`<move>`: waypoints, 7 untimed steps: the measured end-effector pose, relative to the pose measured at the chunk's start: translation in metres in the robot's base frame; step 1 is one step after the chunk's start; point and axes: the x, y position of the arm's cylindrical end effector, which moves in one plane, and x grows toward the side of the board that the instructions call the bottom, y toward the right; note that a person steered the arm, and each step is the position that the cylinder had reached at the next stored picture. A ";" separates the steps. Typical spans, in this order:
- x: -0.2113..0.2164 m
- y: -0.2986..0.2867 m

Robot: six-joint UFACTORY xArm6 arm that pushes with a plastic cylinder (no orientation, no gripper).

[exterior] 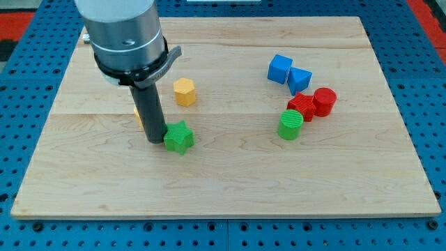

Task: Nudge the yellow hexagon up a bit

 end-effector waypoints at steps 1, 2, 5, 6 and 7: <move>-0.021 0.005; -0.043 0.012; -0.068 0.016; -0.068 0.016; -0.066 -0.006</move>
